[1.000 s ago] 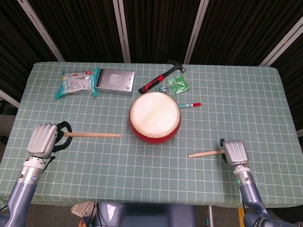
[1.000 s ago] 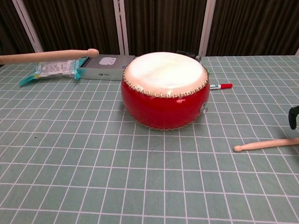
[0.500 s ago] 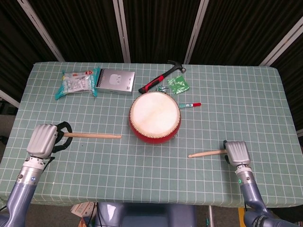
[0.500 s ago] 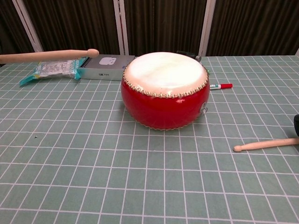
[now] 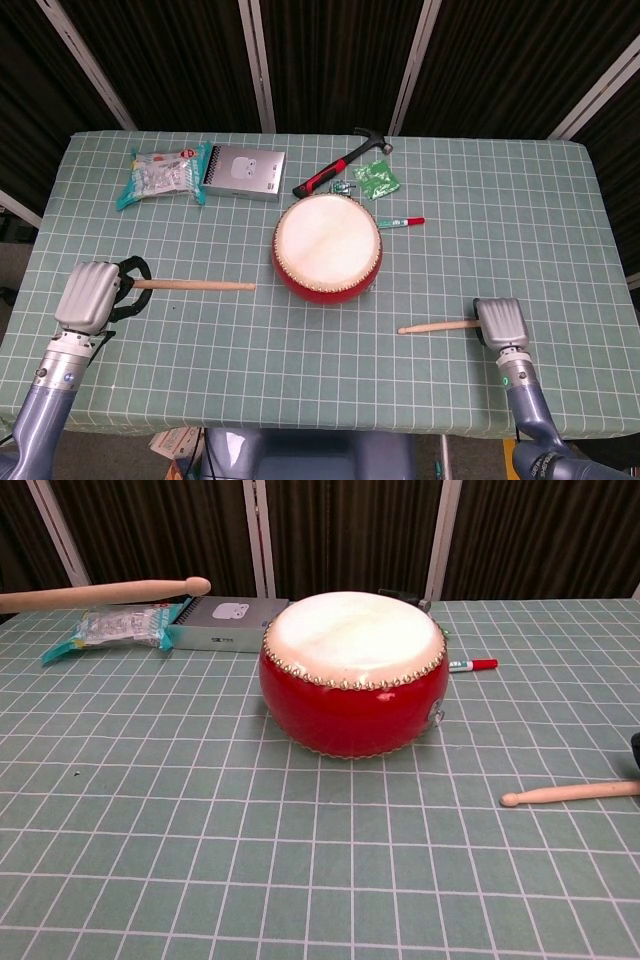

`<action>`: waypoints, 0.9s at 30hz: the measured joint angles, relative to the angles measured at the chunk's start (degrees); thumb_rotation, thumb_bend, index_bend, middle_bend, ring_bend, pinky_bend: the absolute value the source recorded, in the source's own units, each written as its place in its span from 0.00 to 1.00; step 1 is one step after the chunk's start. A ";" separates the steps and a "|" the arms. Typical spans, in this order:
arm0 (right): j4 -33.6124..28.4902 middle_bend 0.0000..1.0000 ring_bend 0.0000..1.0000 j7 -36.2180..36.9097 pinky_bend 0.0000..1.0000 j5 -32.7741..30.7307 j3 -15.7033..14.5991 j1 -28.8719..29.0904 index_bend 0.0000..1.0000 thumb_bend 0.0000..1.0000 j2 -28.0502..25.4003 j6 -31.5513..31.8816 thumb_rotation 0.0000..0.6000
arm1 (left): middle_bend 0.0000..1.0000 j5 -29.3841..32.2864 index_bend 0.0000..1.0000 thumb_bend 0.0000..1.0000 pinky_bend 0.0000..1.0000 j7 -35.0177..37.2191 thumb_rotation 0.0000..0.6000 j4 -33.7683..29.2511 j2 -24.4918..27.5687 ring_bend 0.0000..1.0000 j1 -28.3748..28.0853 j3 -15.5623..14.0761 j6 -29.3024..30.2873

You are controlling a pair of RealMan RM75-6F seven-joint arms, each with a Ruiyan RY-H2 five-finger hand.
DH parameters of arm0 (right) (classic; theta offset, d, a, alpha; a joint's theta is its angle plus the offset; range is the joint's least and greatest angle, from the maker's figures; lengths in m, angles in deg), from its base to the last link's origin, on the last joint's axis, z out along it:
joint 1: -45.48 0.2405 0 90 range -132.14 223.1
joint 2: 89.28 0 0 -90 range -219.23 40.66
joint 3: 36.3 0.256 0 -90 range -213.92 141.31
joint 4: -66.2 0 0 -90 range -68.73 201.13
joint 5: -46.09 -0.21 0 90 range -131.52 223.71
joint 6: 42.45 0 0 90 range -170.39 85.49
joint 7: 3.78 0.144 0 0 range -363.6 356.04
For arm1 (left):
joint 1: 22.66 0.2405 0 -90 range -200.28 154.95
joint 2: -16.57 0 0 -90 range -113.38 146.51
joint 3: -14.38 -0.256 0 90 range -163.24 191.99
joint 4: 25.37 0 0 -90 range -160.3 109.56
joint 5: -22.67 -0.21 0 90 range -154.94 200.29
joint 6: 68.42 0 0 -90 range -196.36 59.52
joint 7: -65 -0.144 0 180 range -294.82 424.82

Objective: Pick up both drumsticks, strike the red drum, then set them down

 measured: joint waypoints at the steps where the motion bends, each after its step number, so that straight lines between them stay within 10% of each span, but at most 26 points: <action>1: -0.32 0.98 1.00 -0.01 0.99 0.03 0.00 0.00 0.86 0.56 -0.16 0.10 1.00 | 1.00 0.02 0.76 0.56 1.00 0.03 1.00 0.05 -0.01 1.00 0.01 0.01 -0.01; 27: -27.55 0.99 1.00 13.83 0.99 2.86 2.87 -4.62 0.92 0.58 -23.36 6.87 1.00 | 1.00 -1.21 0.76 0.56 1.00 1.40 1.00 -0.85 0.76 1.00 0.43 0.65 0.85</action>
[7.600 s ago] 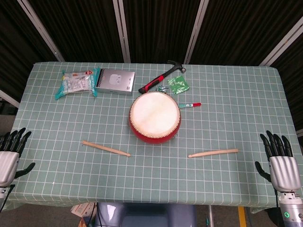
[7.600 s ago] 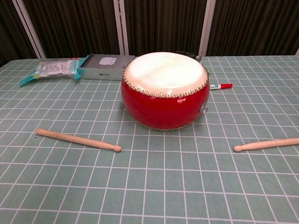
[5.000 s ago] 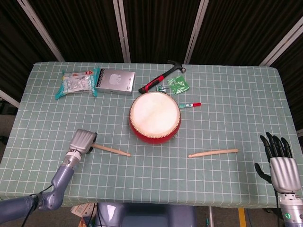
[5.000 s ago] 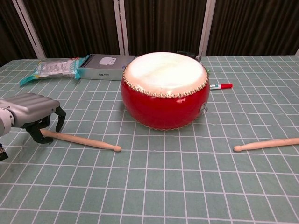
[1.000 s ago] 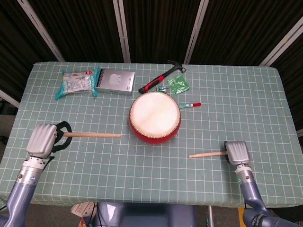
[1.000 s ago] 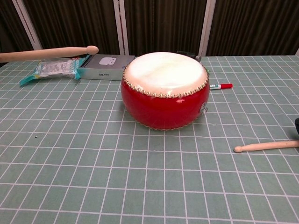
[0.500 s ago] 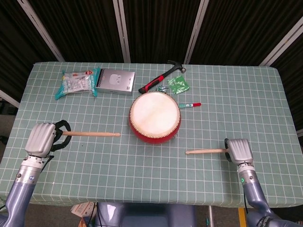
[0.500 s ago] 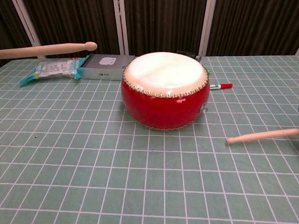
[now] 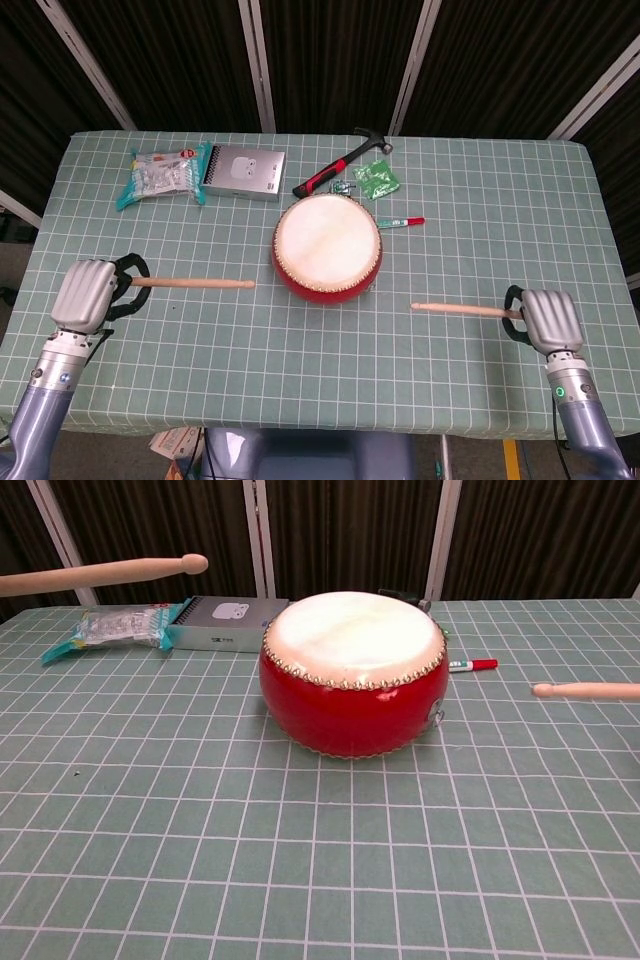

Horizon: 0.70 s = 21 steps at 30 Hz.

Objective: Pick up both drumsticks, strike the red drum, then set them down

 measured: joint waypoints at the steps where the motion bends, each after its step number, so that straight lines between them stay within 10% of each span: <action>1: -0.44 0.99 1.00 1.04 0.99 -0.21 0.18 -0.15 0.92 0.58 -0.30 0.02 1.00 | 1.00 -0.04 0.76 0.56 1.00 0.08 1.00 0.08 -0.05 1.00 -0.01 0.06 0.05; 21: -8.35 0.99 1.00 10.83 0.99 -15.17 11.55 3.18 0.92 0.59 -5.95 0.58 1.00 | 1.00 3.31 0.76 0.55 1.00 6.69 1.00 11.81 -2.78 1.00 -4.20 4.09 -5.41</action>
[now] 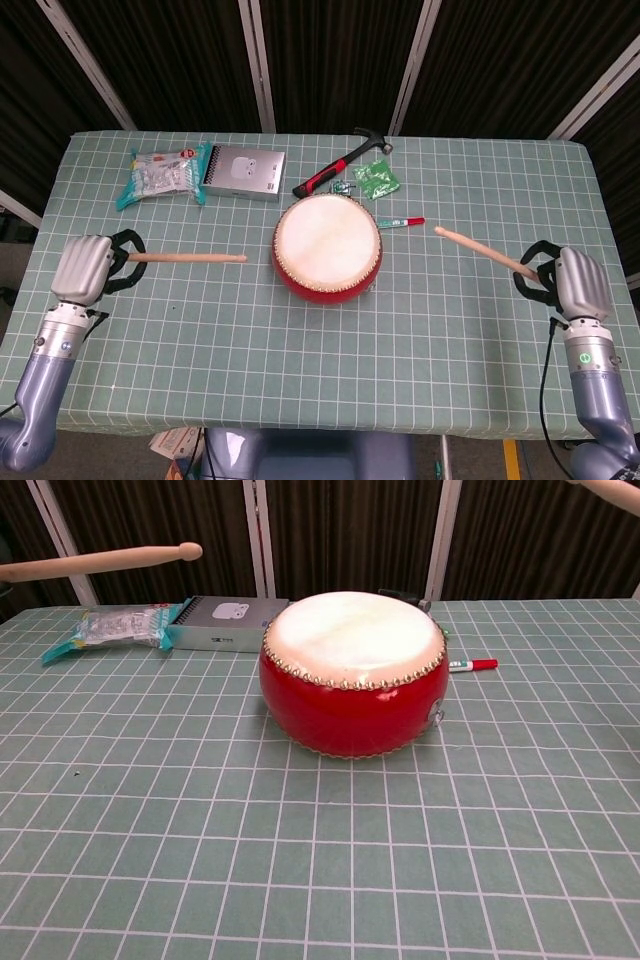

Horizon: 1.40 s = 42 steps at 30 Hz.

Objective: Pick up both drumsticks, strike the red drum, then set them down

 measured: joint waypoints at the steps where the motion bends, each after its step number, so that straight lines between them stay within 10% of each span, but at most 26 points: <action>1: 0.18 0.99 1.00 -0.34 0.99 -0.46 0.04 0.41 0.92 0.59 0.21 -0.18 1.00 | 1.00 0.41 0.76 0.55 1.00 0.21 1.00 0.36 -0.14 1.00 -0.30 0.36 -0.29; 26: 4.99 0.99 1.00 -6.74 0.99 -8.66 3.79 11.82 0.92 0.59 8.73 -1.08 1.00 | 1.00 4.12 0.76 0.55 1.00 6.73 1.00 -0.14 3.02 1.00 -2.36 5.61 -1.51; 42: 20.53 0.99 1.00 -43.26 0.99 3.78 -12.12 19.39 0.93 0.59 21.57 4.99 1.00 | 1.00 5.39 0.76 0.55 1.00 6.75 1.00 -1.53 4.92 1.00 -1.87 5.40 -1.30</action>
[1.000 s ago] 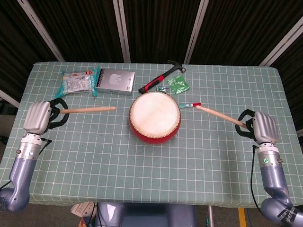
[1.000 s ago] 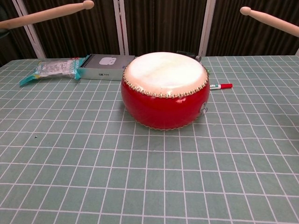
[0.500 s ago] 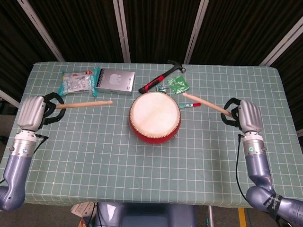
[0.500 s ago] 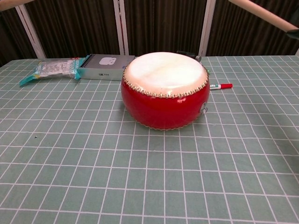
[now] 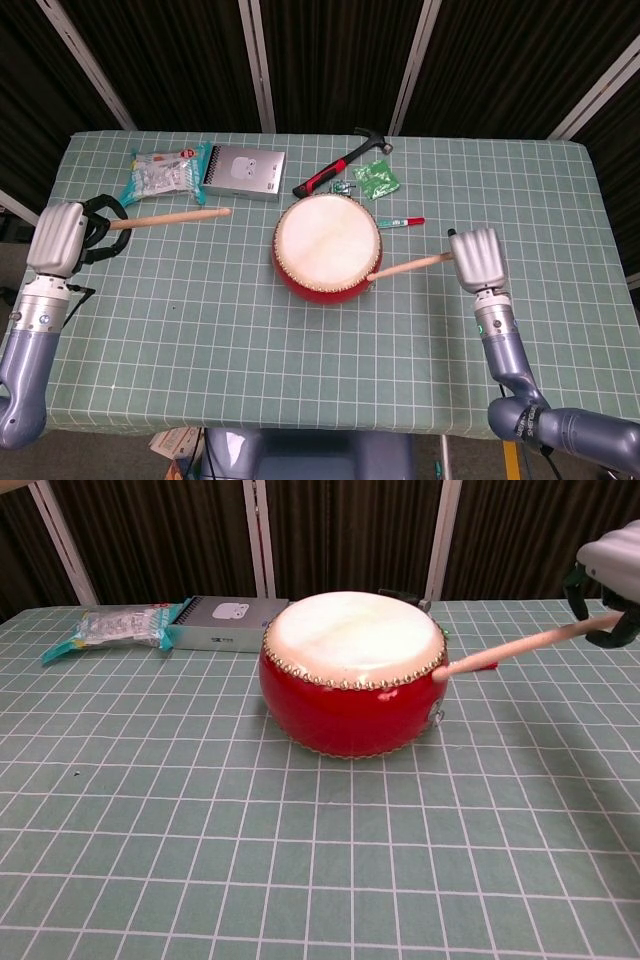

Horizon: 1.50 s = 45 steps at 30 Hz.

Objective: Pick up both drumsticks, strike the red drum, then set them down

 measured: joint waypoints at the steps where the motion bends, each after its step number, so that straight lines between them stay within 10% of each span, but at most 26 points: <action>1: 0.43 0.99 1.00 -1.15 0.99 0.39 -0.31 0.05 0.93 0.59 0.30 0.37 1.00 | 1.00 0.05 0.76 0.55 1.00 -0.07 1.00 -0.04 0.07 1.00 0.03 -0.05 0.02; 26: -12.78 0.99 1.00 33.22 0.99 -4.98 11.88 -11.97 0.93 0.59 -10.69 4.82 1.00 | 1.00 -0.18 0.76 0.55 1.00 -2.41 1.00 -1.67 -0.14 1.00 0.10 -0.73 1.81; 45: -10.58 0.99 1.00 37.06 0.99 -4.11 13.53 -14.53 0.93 0.59 -12.64 4.77 1.00 | 1.00 11.33 0.76 0.55 1.00 -17.28 1.00 11.37 -11.22 1.00 -13.78 0.26 -10.68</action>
